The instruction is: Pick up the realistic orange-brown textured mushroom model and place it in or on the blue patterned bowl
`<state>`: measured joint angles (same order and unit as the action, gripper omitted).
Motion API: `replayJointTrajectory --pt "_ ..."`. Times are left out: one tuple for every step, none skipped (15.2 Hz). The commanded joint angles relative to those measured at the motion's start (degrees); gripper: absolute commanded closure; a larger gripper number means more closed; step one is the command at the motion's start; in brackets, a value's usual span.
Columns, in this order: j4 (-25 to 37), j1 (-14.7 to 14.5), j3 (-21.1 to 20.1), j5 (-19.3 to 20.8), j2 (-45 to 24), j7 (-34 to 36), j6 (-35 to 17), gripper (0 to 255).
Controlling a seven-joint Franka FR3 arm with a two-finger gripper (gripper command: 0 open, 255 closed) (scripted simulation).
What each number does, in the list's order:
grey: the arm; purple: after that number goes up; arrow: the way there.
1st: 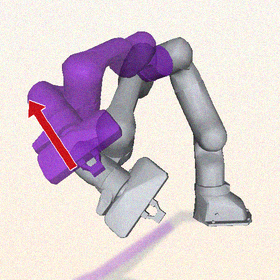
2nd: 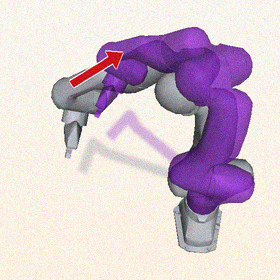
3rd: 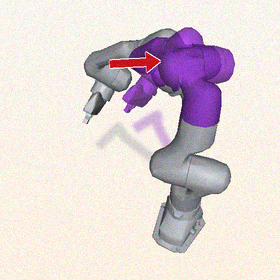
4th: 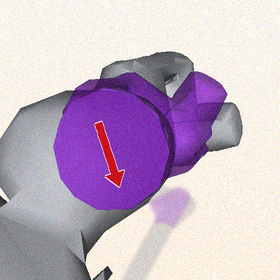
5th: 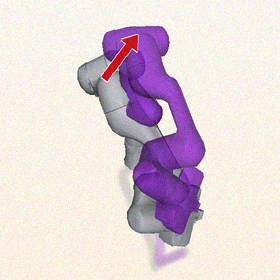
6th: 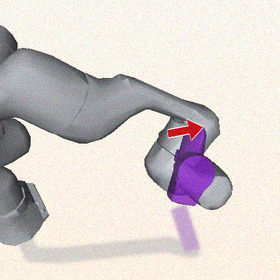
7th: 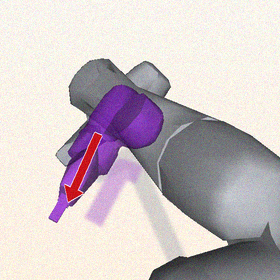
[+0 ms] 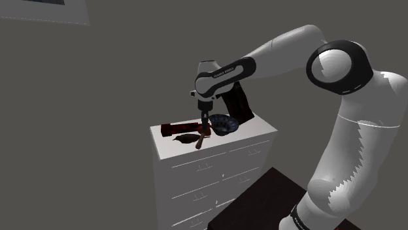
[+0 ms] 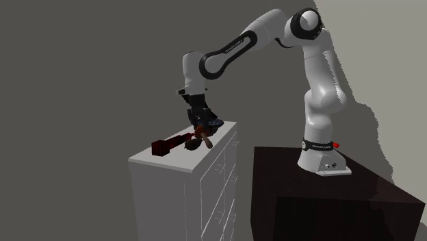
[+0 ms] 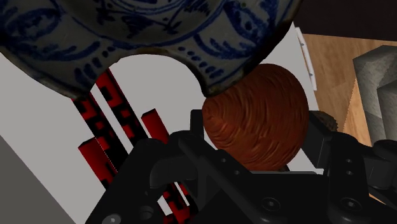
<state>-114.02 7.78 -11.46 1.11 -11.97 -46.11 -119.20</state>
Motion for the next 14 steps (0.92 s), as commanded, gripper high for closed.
replayJointTrajectory --pt "0.47 0.03 -0.03 -0.13 0.58 -0.06 1.04 255" --pt "0.83 0.05 -0.05 -0.21 0.93 -0.11 1.73 255" --pt "1.19 0.07 -0.06 -0.29 1.27 -0.15 2.43 255" --pt "1.56 0.09 -0.08 -0.36 1.61 -0.19 3.13 255" --pt "1.94 0.11 -0.09 -0.44 1.94 -0.23 3.83 255" --pt "2.33 0.12 -0.11 -0.51 2.25 -0.26 4.54 255" --pt "2.74 0.14 -0.12 -0.57 2.55 -0.30 5.24 255" --pt "3.16 0.15 -0.13 -0.64 2.85 -0.33 5.95 255" --pt "3.60 0.16 -0.14 -0.70 3.13 -0.36 6.66 255" --pt "4.04 0.18 -0.15 -0.76 3.40 -0.39 7.37 255" --pt "4.50 0.19 -0.15 -0.82 3.66 -0.42 8.09 255" --pt "4.97 0.20 -0.16 -0.87 3.91 -0.44 8.80 255" --pt "5.46 0.21 -0.17 -0.92 4.15 -0.47 9.52 255" --pt "5.96 0.22 -0.17 -0.97 4.38 -0.49 10.24 255"
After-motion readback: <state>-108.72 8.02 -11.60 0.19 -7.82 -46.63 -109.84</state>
